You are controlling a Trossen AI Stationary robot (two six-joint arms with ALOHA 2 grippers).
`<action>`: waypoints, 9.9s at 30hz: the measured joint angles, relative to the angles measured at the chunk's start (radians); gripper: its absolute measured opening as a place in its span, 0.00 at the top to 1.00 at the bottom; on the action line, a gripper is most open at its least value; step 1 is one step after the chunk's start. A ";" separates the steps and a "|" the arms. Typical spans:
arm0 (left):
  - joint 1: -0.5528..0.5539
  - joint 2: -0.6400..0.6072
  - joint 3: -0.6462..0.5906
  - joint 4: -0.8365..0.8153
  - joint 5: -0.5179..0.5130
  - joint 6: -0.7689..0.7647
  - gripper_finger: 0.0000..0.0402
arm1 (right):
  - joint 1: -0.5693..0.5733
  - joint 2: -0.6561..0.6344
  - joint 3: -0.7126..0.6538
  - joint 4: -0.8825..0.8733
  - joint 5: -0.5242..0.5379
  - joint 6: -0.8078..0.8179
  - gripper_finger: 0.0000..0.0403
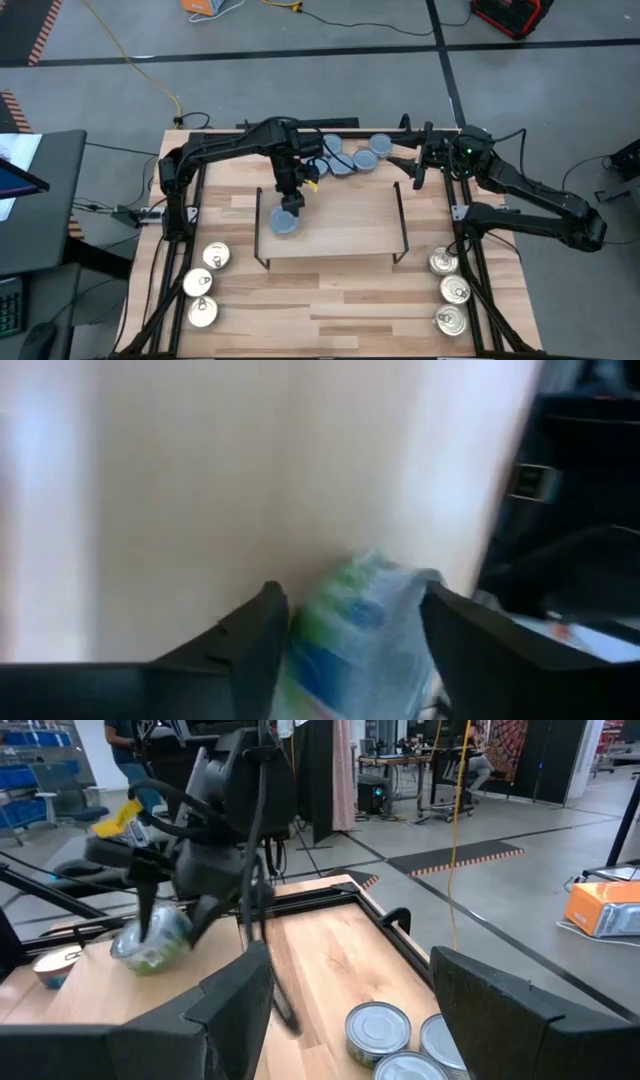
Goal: Stack canned seafood by type on shelf
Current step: Put the green tuna can on the shelf, then stack the green tuna can on top of the green tuna can on the shelf
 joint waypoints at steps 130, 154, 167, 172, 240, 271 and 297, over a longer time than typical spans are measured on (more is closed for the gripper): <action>0.553 -0.075 -0.859 1.225 -0.283 0.086 1.00 | -0.085 0.001 0.000 -0.083 0.005 -0.027 0.27; 0.442 -0.396 -0.814 1.049 -0.583 0.074 0.72 | -0.043 0.002 0.000 -0.052 0.005 -0.026 0.27; 0.370 -0.385 -0.557 0.767 -0.647 0.064 0.37 | -0.043 0.002 0.000 -0.036 0.004 -0.011 0.27; 0.334 -0.266 -0.420 0.567 -0.615 0.085 0.40 | -0.040 0.002 0.000 -0.035 0.004 -0.011 0.27; 0.232 0.214 -0.124 0.283 -0.747 1.348 0.38 | -0.021 0.010 0.000 -0.068 0.003 -0.038 0.27; 0.171 0.057 0.342 0.170 -0.064 0.152 0.65 | -0.063 -0.019 0.000 -0.150 0.005 -0.042 0.27; -0.010 -0.049 0.329 -0.090 0.016 -0.019 0.66 | -0.033 -0.019 0.000 -0.138 0.005 -0.042 0.27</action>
